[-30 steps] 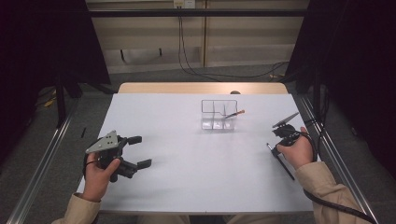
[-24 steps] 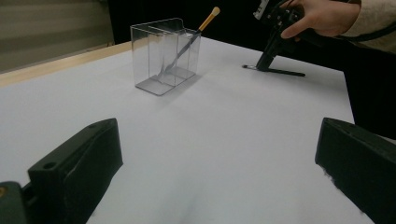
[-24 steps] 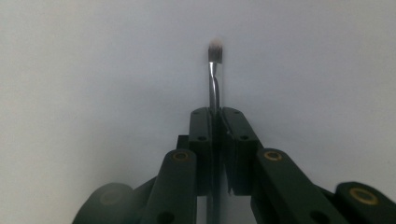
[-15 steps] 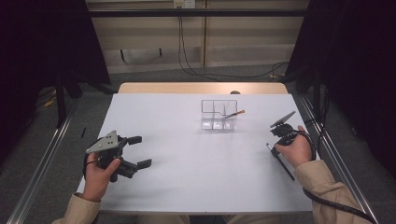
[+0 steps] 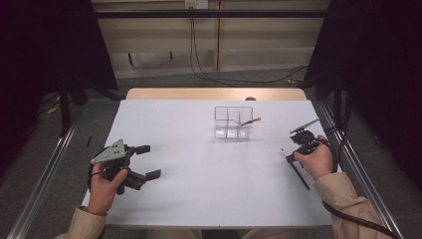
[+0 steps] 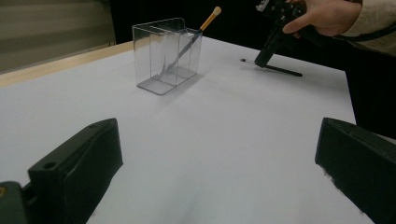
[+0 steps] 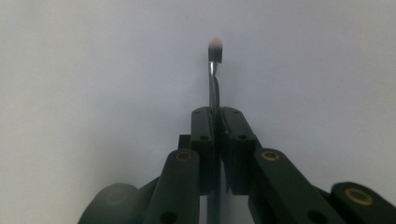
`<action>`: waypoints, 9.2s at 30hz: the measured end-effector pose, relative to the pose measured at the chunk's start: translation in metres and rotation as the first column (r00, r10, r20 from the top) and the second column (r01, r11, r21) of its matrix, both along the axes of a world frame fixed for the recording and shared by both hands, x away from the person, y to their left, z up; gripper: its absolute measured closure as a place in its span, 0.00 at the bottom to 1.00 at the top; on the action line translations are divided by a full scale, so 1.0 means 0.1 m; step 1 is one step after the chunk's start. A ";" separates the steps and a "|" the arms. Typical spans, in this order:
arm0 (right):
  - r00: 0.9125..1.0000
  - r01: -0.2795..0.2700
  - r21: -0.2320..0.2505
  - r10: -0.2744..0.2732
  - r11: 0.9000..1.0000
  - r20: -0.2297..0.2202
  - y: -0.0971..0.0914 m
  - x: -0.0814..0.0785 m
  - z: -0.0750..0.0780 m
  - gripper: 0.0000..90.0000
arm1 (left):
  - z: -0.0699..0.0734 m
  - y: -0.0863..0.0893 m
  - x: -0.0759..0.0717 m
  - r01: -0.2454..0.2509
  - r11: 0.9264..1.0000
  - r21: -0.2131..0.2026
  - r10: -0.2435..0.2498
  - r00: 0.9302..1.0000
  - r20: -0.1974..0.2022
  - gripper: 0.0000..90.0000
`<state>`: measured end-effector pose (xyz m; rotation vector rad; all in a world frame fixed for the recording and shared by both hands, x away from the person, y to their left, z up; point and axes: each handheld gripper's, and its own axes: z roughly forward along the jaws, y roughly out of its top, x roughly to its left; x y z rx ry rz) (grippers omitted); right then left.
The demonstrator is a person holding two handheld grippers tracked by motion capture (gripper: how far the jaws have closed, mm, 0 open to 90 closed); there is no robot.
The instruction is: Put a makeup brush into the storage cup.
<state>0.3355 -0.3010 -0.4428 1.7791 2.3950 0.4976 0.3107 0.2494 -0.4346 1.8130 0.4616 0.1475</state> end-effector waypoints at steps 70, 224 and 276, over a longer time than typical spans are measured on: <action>0.541 -0.207 0.408 -0.244 0.889 0.805 0.24 -0.32 0.49 0.94 | 0.01 0.02 -0.01 -0.002 1.000 -0.007 0.002 1.000 0.005 0.01; 0.508 -0.217 0.312 -0.166 0.925 0.845 0.99 0.72 0.56 0.94 | -0.04 0.06 0.00 -0.004 1.000 -0.002 0.004 1.000 0.002 0.00; 0.524 -0.219 0.298 -0.146 0.929 0.839 0.98 0.68 0.38 0.94 | -0.02 0.05 -0.02 -0.004 1.000 -0.003 0.004 1.000 0.007 0.00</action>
